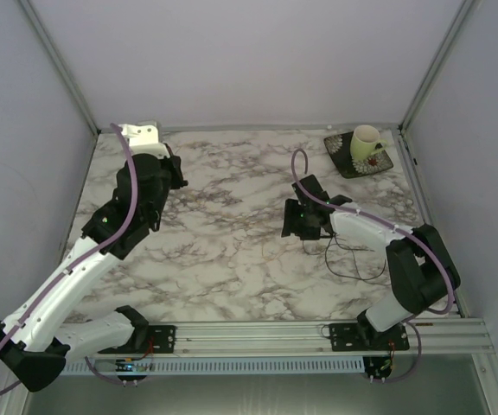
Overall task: Zip-tie the wires
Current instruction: Straighten the cable at the center of the board.
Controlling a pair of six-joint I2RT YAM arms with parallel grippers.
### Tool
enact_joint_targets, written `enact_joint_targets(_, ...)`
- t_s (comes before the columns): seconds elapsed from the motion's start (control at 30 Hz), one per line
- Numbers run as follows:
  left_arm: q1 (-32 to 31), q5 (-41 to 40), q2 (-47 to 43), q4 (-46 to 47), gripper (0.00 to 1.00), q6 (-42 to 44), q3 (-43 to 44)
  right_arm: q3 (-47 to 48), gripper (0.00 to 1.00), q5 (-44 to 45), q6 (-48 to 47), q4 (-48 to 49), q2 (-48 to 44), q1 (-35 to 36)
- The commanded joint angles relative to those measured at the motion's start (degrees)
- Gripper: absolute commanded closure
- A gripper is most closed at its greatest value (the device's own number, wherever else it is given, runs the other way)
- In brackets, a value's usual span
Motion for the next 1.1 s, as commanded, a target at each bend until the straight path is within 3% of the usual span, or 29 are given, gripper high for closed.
enact_joint_targets(0.0, 0.38, 0.35, -1.33, 0.93, 1.00, -0.26, -0.15, 0.51, 0.41, 0.59, 3.13, -0.30, 0.42, 0.30)
enact_joint_targets(0.4, 0.41, 1.93, -0.84, 1.28, 1.00, -0.87, -0.06, 1.05, 0.43, 3.92, 3.70, -0.31, 4.74, 0.03)
enact_joint_targets(0.5, 0.40, 1.69, -1.03, 1.04, 1.00, -0.95, -0.13, 1.17, 0.54, 5.24, 3.40, -0.31, 4.94, -0.01)
enact_joint_targets(0.63, 1.22, 1.02, -0.56, -1.16, 1.00, -2.14, -0.49, 0.78, 0.84, 6.47, 2.82, -0.64, 3.99, -1.14)
enact_joint_targets(0.73, 4.33, 2.38, -0.12, -4.03, 1.00, -4.64, -1.67, 0.92, 1.00, 7.39, 1.21, -1.69, 2.61, -2.94)
enact_joint_targets(1.07, 17.26, 10.54, -1.05, -6.70, 1.00, -10.73, -11.44, 2.32, 1.00, 14.50, -5.17, -8.89, -4.20, -11.54)
